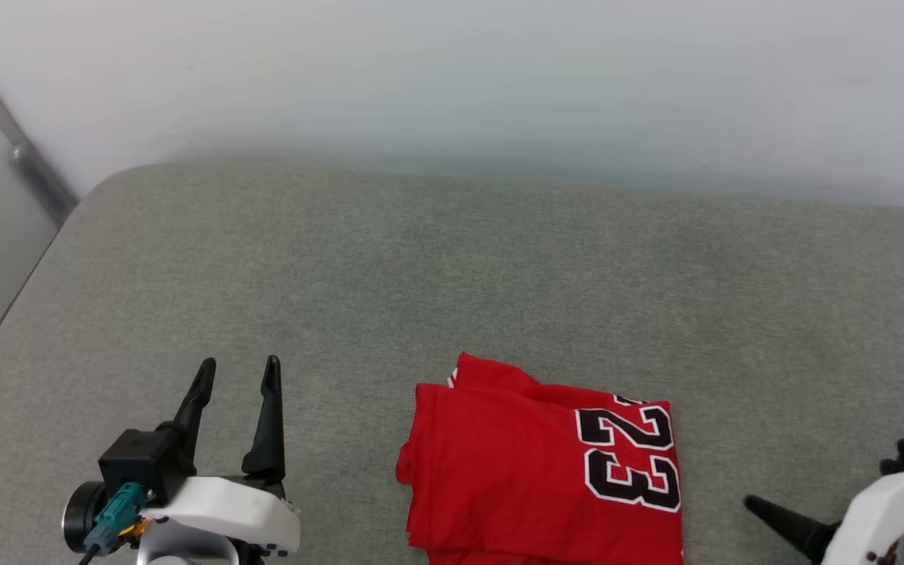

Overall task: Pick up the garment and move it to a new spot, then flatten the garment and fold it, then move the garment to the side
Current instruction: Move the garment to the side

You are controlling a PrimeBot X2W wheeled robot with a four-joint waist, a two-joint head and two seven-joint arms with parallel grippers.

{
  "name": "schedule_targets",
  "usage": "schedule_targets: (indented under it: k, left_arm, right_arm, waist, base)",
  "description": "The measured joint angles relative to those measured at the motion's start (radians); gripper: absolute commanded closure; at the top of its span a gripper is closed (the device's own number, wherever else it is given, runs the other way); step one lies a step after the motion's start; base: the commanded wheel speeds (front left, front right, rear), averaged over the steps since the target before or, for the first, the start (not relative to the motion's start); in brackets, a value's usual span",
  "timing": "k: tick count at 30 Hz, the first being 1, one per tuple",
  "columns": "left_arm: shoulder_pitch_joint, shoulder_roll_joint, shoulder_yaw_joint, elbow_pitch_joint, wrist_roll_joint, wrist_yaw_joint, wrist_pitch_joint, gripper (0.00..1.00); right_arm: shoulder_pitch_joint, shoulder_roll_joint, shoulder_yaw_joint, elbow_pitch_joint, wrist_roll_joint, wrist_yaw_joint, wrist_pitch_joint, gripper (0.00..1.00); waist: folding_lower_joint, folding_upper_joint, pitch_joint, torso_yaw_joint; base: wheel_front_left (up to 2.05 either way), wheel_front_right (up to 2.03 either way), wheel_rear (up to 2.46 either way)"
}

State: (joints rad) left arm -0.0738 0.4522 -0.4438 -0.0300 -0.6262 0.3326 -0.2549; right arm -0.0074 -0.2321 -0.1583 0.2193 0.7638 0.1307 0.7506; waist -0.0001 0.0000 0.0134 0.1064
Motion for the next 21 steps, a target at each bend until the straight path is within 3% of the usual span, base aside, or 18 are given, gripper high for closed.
schedule_targets:
  k: [6,12,14,15,21]
  left_arm:
    - [-0.030,-0.011,0.008,0.003,0.007,-0.016,-0.003,0.00]
    - [-0.043,-0.019,0.010,0.021,0.013,-0.031,-0.004,0.00]
    - [-0.049,-0.022,0.010,0.024,0.015,-0.033,-0.004,0.00]
    - [-0.050,-0.025,0.011,0.026,0.015,-0.034,-0.004,0.00]
    - [-0.034,-0.030,0.016,0.036,0.016,-0.033,-0.005,0.00]
  right_arm:
    - [-0.087,0.067,0.052,0.085,0.160,0.000,0.056,0.00]
    - [-0.156,0.087,0.104,0.207,0.228,0.000,0.057,0.00]
    - [-0.173,0.084,0.120,0.226,0.243,0.000,0.045,0.86]
    - [-0.178,0.083,0.128,0.234,0.252,0.000,0.037,1.00]
    - [-0.195,0.035,0.203,0.214,0.247,0.000,-0.033,1.00]
  waist:
    - [0.0000,0.0000,0.046,0.053]
    - [0.0001,0.0000,0.077,0.095]
    - [0.0001,0.0000,0.081,0.104]
    - [0.0001,0.0000,0.080,0.107]
    - [0.0001,0.0000,0.050,0.095]
  base:
    - [0.00,0.00,0.00]
    - [0.00,0.00,0.00]
    - [0.00,0.00,0.00]
    - [0.00,0.00,0.00]
    - [0.00,0.00,0.00]
